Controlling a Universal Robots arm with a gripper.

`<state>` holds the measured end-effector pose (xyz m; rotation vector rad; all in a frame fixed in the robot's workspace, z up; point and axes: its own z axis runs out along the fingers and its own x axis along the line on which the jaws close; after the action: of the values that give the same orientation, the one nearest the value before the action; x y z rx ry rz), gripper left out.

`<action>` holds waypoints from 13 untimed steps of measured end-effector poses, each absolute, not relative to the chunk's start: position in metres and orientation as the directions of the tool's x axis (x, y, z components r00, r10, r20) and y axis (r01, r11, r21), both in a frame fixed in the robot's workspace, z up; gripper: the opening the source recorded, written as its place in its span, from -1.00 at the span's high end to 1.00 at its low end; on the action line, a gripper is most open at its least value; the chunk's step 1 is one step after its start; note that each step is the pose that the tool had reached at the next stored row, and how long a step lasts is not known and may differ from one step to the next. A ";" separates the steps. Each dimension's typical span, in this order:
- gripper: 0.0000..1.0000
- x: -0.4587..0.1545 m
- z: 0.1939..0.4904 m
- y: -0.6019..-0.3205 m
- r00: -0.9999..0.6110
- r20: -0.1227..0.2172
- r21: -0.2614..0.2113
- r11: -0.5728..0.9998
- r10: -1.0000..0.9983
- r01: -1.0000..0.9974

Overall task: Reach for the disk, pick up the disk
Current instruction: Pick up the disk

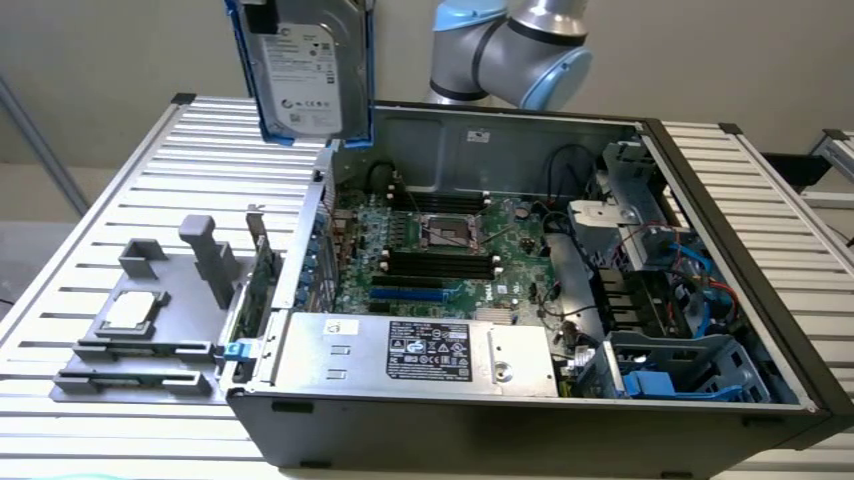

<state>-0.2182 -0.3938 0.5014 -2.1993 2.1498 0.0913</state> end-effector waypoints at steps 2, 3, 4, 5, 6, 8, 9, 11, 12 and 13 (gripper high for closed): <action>0.35 -0.209 0.502 -0.395 0.023 -0.091 -0.004 -0.022 -0.996 -1.000; 0.35 -0.205 0.503 -0.396 0.023 -0.092 -0.004 -0.023 -0.996 -1.000; 0.35 -0.200 0.503 -0.396 0.023 -0.092 -0.004 -0.022 -0.995 -1.000; 0.35 -0.196 0.503 -0.397 0.023 -0.092 -0.003 -0.022 -0.995 -1.000; 0.35 -0.191 0.503 -0.399 0.023 -0.092 -0.002 -0.023 -0.995 -1.000; 0.35 -0.182 0.503 -0.402 0.022 -0.092 0.000 -0.022 -0.995 -1.000; 0.35 -0.177 0.503 -0.404 0.022 -0.092 0.000 -0.023 -0.995 -1.000; 0.35 -0.168 0.503 -0.408 0.022 -0.092 0.001 -0.022 -0.995 -1.000; 0.35 -0.164 0.503 -0.410 0.022 -0.092 0.002 -0.023 -0.995 -1.000; 0.35 -0.159 0.503 -0.412 0.022 -0.092 0.002 -0.023 -0.995 -1.000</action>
<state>-0.1592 -0.4119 0.5035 -2.1998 2.1511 0.1041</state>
